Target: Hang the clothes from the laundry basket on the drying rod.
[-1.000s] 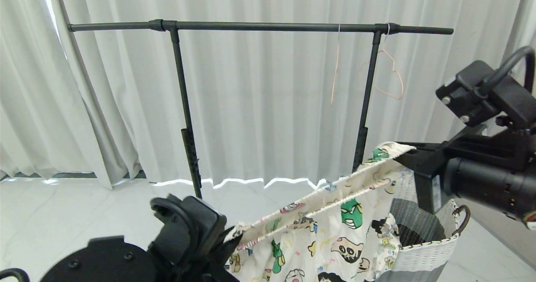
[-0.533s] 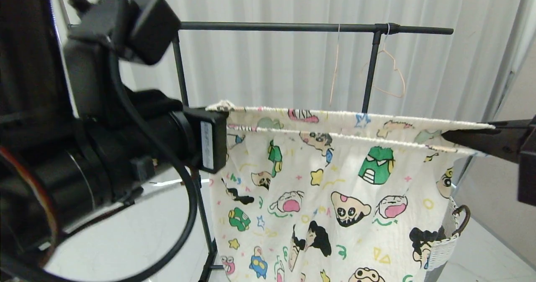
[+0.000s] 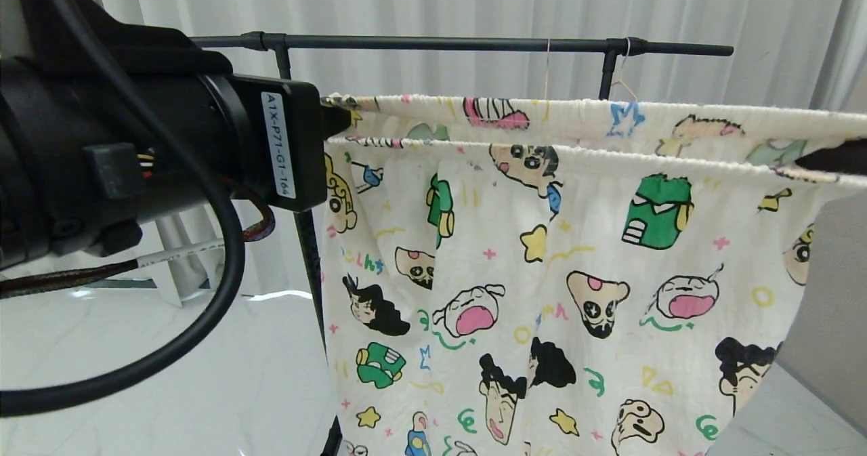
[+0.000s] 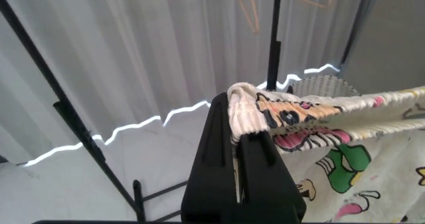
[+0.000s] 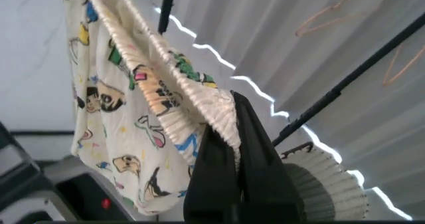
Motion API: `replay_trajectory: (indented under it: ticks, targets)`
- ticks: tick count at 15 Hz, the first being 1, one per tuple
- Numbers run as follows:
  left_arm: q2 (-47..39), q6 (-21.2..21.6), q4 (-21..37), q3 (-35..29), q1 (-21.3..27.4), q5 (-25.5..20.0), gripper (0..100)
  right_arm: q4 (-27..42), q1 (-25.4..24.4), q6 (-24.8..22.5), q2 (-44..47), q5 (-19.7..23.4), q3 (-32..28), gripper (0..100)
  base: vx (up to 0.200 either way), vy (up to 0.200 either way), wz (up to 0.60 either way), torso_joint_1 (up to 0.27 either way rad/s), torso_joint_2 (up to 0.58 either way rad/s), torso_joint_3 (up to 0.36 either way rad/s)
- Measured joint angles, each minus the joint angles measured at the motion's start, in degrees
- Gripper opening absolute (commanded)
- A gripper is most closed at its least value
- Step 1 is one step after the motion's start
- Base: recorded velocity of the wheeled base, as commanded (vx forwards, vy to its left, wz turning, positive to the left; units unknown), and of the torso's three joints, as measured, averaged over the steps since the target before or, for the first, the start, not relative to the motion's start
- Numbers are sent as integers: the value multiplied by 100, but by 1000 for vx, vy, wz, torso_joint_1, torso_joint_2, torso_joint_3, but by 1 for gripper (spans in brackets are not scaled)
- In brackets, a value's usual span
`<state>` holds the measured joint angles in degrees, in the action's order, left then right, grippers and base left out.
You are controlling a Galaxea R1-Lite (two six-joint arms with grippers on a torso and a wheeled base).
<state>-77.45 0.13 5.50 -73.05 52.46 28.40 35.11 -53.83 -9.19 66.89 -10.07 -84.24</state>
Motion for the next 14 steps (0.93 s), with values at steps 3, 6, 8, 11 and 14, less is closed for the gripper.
replay_trajectory:
  ticks: [3, 6, 8, 11, 14]
  targets:
    - [2, -11, -60, -11, 327, -20, 0, 494, 0, -123, -145, 729, -10, 0, 0, 0, 0, 0, 0, 0]
    - [-74, -9, -550, -101, 464, -126, 0, 975, -112, -123, -372, 1597, -11, 0, 0, 0, 0, 0, 0, 0]
    - [-185, -6, -717, -121, 485, -130, 0, 1167, -462, -121, -457, 1773, -11, 0, 0, 0, 0, 0, 0, 0]
    - [-312, -6, -728, -162, 495, -130, 0, 1270, -1152, -104, -413, 1814, -7, 0, 0, 0, 0, 0, 0, 0]
    - [-288, -16, -585, -145, 495, -123, 0, 1430, -1290, -101, -346, 1504, -7, 0, 0, 0, 0, 0, 0, 0]
